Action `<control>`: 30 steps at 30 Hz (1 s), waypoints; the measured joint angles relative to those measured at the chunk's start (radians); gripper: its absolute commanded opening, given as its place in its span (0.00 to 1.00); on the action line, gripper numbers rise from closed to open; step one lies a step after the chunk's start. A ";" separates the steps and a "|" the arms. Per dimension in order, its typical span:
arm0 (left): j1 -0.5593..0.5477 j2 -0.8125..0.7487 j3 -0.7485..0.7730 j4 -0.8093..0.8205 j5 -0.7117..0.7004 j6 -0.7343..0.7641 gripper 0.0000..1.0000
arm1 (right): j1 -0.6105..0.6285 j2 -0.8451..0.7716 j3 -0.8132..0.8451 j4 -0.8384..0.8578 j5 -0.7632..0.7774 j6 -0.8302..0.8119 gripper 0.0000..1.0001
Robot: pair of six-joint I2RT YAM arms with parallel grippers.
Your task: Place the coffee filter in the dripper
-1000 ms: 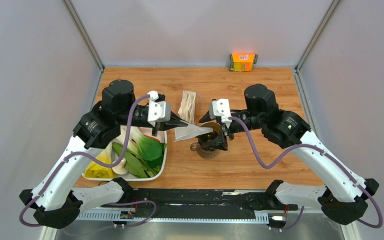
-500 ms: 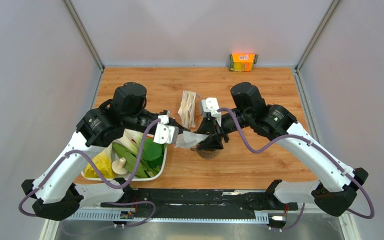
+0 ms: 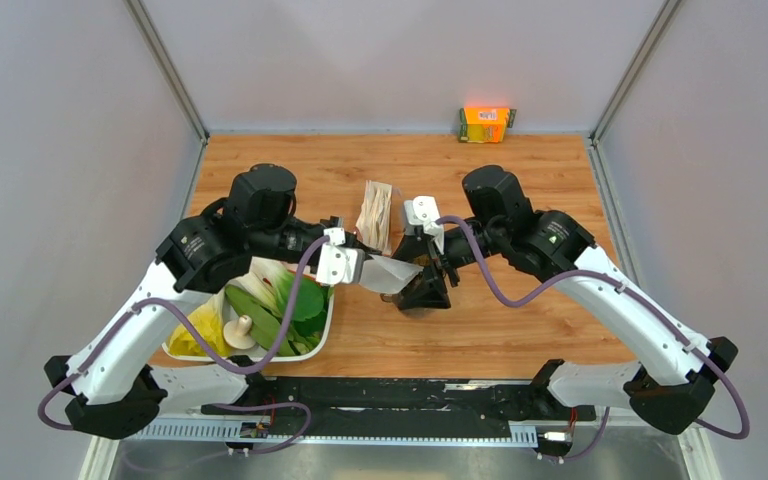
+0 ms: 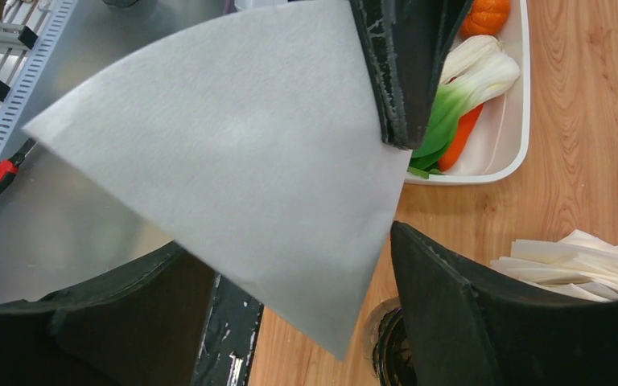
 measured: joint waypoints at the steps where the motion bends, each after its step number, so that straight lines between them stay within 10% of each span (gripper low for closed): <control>1: 0.000 -0.012 -0.016 0.002 0.001 0.010 0.00 | 0.000 -0.003 0.000 0.000 0.001 0.002 0.85; 6: 0.000 -0.040 -0.038 -0.011 0.013 0.068 0.00 | 0.000 -0.012 0.000 -0.001 0.005 0.006 0.89; 22: -0.001 -0.020 -0.037 0.017 0.030 0.042 0.02 | 0.000 0.024 0.003 -0.024 -0.003 0.005 0.40; 30: -0.001 -0.018 -0.037 0.102 -0.001 -0.086 0.31 | 0.000 0.024 0.003 -0.025 -0.002 0.000 0.37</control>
